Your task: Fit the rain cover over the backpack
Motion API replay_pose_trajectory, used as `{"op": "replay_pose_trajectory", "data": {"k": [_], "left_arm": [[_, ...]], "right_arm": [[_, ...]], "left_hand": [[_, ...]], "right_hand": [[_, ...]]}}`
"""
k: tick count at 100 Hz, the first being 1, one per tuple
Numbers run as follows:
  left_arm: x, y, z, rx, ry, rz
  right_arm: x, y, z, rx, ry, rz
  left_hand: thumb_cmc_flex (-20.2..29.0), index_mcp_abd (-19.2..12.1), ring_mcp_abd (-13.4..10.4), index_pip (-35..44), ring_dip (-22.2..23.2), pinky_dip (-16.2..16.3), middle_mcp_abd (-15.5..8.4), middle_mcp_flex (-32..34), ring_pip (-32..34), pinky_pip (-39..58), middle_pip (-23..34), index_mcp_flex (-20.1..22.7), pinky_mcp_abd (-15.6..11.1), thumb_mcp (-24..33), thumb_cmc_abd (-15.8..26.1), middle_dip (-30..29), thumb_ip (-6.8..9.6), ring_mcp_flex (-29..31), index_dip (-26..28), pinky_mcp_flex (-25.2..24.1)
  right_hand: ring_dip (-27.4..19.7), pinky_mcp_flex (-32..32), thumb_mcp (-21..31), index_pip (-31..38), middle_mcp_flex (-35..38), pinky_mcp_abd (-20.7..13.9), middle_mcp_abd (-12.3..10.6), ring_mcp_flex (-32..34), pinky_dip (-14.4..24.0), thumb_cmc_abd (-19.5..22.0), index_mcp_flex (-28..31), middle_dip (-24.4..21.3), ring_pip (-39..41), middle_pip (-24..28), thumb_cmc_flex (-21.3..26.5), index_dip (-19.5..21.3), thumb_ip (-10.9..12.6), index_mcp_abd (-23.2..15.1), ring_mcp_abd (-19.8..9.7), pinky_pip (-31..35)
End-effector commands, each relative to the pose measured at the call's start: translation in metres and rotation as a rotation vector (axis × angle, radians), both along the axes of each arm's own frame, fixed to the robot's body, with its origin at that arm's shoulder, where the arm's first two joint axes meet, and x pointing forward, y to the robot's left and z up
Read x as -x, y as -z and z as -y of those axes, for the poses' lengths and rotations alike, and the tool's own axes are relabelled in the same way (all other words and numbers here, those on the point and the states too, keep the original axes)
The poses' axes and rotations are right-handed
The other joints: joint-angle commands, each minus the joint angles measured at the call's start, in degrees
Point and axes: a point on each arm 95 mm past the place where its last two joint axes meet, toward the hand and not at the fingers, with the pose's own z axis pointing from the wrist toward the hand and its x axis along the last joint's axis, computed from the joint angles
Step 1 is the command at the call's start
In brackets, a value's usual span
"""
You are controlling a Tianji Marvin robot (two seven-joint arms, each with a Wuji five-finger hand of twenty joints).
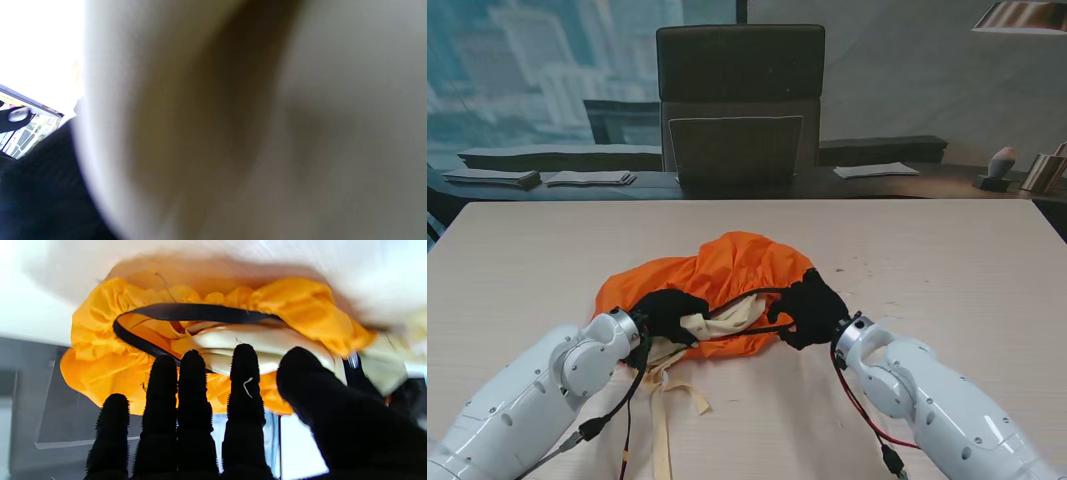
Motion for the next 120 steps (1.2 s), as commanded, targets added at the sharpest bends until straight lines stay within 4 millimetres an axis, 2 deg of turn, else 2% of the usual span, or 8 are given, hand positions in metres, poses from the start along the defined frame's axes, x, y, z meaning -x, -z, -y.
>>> {"op": "replay_pose_trajectory", "data": {"k": [1,46,60,66,79,95,106,120], "left_arm": [[0.004,0.004,0.003,-0.007,0.008,-0.015],[0.005,-0.001,0.000,0.023,-0.008,0.000],[0.005,-0.002,0.000,0.033,-0.016,0.009],[0.005,-0.003,0.000,0.037,-0.021,0.011],[0.002,-0.005,0.001,0.051,-0.031,0.017],[-0.008,-0.014,0.002,0.037,-0.048,0.074],[-0.017,-0.025,0.003,0.035,-0.077,0.122],[-0.029,-0.043,0.006,0.010,-0.085,0.184]], "right_arm": [[0.000,0.004,-0.013,0.020,-0.016,-0.008],[-0.005,0.037,-0.049,0.111,0.099,-0.027],[0.001,0.043,-0.053,0.106,0.130,-0.095],[0.003,0.044,-0.053,0.105,0.138,-0.119],[0.008,0.042,-0.053,0.071,0.160,-0.192],[0.008,0.034,-0.047,0.034,0.075,-0.274],[0.009,0.028,-0.037,0.029,-0.013,-0.308],[0.017,0.019,-0.029,0.024,-0.082,-0.298]], "left_hand": [[3.4,-4.3,4.5,5.9,2.7,1.5,1.9,2.1,8.3,2.4,-0.9,3.3,-1.1,0.3,4.1,1.7,1.75,7.4,3.2,0.1],[4.4,-3.3,4.9,5.8,3.0,1.7,2.9,2.0,7.9,2.1,-1.4,3.2,-0.2,-1.4,5.0,2.6,2.35,7.5,3.6,0.1],[5.9,-2.2,5.3,5.4,3.2,1.8,3.8,2.4,7.6,1.9,-1.8,3.3,0.8,-4.1,5.6,2.8,3.17,8.1,3.5,0.8],[7.0,-1.5,5.7,5.3,3.4,1.8,4.6,2.6,7.7,2.0,-1.9,3.5,1.8,-5.9,5.7,2.8,3.82,8.4,3.2,1.1],[7.8,-0.6,6.1,5.1,3.5,1.7,5.4,2.9,8.0,2.2,-1.8,3.8,2.4,-7.3,6.0,2.8,4.30,8.8,2.8,1.6],[8.1,0.1,6.6,5.1,3.7,2.0,6.2,3.3,8.8,3.2,-1.3,4.4,3.3,-8.1,5.6,2.8,4.44,9.4,2.3,2.2],[8.7,1.0,7.2,4.9,3.4,1.6,7.4,3.4,9.9,4.8,0.6,5.1,4.3,-9.2,5.4,1.0,4.78,10.5,1.2,3.3],[8.9,1.7,7.2,4.6,2.8,1.1,8.4,4.0,10.4,6.0,2.0,6.2,4.4,-9.8,4.7,-0.5,4.76,12.3,0.1,5.0]], "right_hand": [[1.4,-1.5,3.3,-0.8,-2.7,-1.0,1.4,-2.2,1.2,0.6,-1.9,1.7,1.9,2.6,-1.0,1.1,2.5,2.1,-1.4,1.3],[2.4,-3.7,1.8,1.7,-9.9,-2.9,2.3,-8.1,0.9,0.5,-2.5,3.0,3.2,5.1,-0.3,3.3,2.4,5.2,-2.2,1.6],[0.8,-3.7,-1.6,8.8,-11.6,-3.4,2.5,-9.4,0.0,-2.5,1.8,-1.8,0.0,1.2,3.9,1.1,-4.6,5.7,-2.0,0.4],[0.1,-3.7,-1.1,15.4,-12.6,-3.5,2.3,-10.0,-0.3,-7.9,3.6,-5.0,-1.5,-0.8,7.1,2.3,-6.4,6.8,-2.3,-0.2],[-0.5,-3.8,6.2,26.7,-9.7,-3.0,2.2,-8.2,-0.9,-20.0,9.9,-7.5,-2.3,0.7,13.6,10.9,-8.5,0.5,-2.1,-1.3],[-0.7,-3.5,8.5,23.6,18.7,-2.4,0.9,5.2,-0.2,-17.6,13.4,-6.1,-1.3,-1.1,15.8,25.0,-7.1,-11.2,-3.1,2.8],[1.1,-2.5,12.7,20.6,21.4,-2.0,4.1,8.2,-1.0,-19.3,16.9,1.1,4.7,2.9,18.1,25.3,-6.4,-12.5,-2.5,4.1],[0.4,-3.3,14.9,18.7,16.2,-1.8,3.4,5.0,-0.8,-21.0,27.1,5.6,10.5,6.0,22.8,21.1,-6.7,-10.7,-1.1,3.5]]}}
